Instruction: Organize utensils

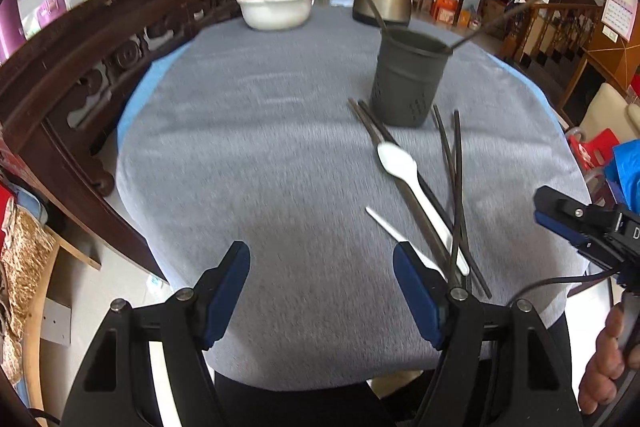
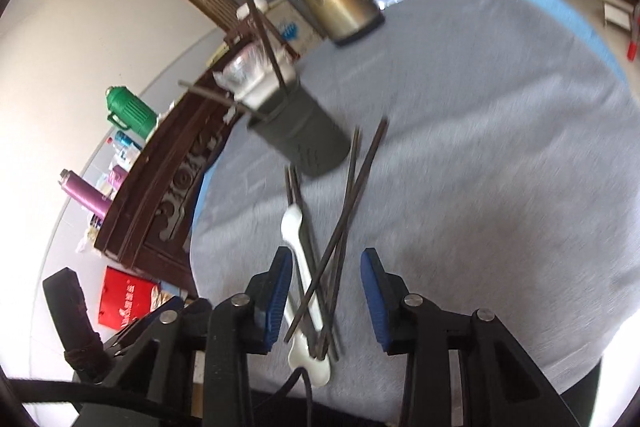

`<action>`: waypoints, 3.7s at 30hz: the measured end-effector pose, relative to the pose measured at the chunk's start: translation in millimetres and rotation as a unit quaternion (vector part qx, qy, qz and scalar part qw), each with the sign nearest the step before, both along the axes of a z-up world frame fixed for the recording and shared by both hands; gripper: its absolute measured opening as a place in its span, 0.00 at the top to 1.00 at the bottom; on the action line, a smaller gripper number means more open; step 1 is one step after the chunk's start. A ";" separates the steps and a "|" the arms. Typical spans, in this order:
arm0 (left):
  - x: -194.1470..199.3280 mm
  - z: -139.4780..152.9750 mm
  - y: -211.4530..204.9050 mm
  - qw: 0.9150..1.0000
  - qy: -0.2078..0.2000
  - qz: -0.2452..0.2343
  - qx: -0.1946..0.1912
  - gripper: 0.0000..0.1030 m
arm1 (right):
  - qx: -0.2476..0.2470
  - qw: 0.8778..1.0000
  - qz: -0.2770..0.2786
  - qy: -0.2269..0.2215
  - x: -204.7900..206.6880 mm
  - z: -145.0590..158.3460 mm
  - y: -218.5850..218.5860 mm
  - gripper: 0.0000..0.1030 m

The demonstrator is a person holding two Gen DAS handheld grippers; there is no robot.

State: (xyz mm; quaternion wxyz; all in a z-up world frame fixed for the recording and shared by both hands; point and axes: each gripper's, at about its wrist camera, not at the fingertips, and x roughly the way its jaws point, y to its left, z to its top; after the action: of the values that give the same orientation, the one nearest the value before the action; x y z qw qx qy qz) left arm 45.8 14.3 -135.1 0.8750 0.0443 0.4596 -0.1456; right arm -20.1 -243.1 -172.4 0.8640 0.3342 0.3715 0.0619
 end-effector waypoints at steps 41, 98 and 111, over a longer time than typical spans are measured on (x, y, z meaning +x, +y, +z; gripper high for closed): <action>-2.2 -12.3 -18.6 0.974 -0.010 -0.226 -0.015 0.52 | 0.071 0.995 -0.073 -0.018 -32.4 -15.4 -63.4 0.61; 4.3 -6.9 -5.4 0.958 0.002 -0.277 -0.076 0.97 | 0.040 0.999 -0.036 -0.005 -14.8 -16.4 -44.9 0.61; 77.3 -42.1 18.3 0.981 0.165 -0.077 -0.069 0.91 | -0.125 0.980 0.141 0.057 120.2 -4.2 60.7 0.45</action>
State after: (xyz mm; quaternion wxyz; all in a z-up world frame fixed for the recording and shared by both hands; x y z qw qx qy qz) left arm 123.1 32.6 -177.2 0.7741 -0.0060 0.5819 -0.2495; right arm 100.1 -182.4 -176.5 0.8589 0.1708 0.4685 0.1166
